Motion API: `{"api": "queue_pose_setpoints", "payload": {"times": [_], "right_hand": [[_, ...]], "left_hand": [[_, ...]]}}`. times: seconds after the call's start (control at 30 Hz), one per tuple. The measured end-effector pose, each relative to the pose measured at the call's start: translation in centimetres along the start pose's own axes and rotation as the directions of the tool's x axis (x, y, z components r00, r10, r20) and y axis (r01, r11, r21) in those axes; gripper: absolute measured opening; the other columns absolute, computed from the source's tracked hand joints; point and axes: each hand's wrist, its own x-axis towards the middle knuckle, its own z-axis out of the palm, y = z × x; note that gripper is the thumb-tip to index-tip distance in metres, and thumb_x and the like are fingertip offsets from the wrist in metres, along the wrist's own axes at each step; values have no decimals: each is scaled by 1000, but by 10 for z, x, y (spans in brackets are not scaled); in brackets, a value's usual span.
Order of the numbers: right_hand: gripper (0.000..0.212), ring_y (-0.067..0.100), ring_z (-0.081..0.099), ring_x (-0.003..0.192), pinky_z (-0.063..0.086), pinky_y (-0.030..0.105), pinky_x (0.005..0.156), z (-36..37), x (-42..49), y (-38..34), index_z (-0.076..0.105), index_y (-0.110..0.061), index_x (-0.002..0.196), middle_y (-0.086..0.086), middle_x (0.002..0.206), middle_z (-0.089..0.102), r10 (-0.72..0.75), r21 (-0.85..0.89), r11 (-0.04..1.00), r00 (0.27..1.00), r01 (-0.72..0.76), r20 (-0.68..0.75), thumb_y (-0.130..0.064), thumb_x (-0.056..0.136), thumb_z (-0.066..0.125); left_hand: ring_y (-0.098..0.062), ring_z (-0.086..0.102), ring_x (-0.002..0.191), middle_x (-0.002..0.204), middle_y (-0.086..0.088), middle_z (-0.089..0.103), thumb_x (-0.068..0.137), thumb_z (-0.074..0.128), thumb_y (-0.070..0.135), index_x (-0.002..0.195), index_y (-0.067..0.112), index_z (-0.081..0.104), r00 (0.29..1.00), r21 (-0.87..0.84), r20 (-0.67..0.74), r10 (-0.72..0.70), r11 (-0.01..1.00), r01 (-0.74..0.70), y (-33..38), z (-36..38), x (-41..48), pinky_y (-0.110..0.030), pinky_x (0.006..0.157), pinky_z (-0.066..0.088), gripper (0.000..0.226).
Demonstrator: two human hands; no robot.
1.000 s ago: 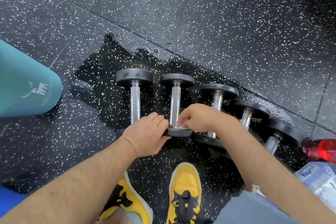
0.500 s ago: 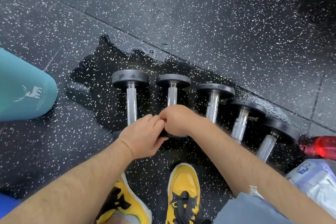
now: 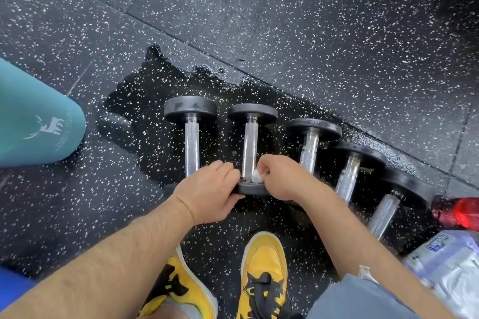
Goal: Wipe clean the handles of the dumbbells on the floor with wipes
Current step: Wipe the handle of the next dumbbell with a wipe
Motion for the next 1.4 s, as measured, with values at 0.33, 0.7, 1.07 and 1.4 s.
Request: {"api": "queue_pose_setpoints", "payload": {"times": [0.33,0.7,1.07,1.4], "right_hand": [[40,26,62,102,52,42,93,3,19,-4,60,-22,115,9,115,67,148,385,909,987,-162,66,-4,88,37],[31,16,35,59,31,24,54,-2,15,-17,44,-12,64,-6,52,48,241,528,804,961,-274,133,12,82,37],[35,13,54,75,51,35,75,5,-1,-11,64,-11,94,1,87,62,175,345,930,979,-129,-104,-32,74,83],[51,9,43,59,27,27,47,21,21,-28,47,-13,90,-5,73,49,195,182,972,948,-151,-253,-47,72,80]], "left_hand": [[-18,46,68,80,0,50,91,48,44,85,14,52,1000,-3,-9,13,1000,-13,1,1,-1,-30,58,48,31],[-19,50,69,81,-2,55,84,70,38,103,12,49,998,-15,-55,34,999,-34,3,-1,0,-30,58,51,38],[-17,45,67,79,1,50,90,45,43,86,16,51,1000,0,19,3,1000,-3,0,0,-1,-32,56,50,28],[-19,50,68,81,-1,53,87,52,41,89,12,56,999,5,33,10,1000,-10,-1,0,-1,-34,57,52,29]]}}
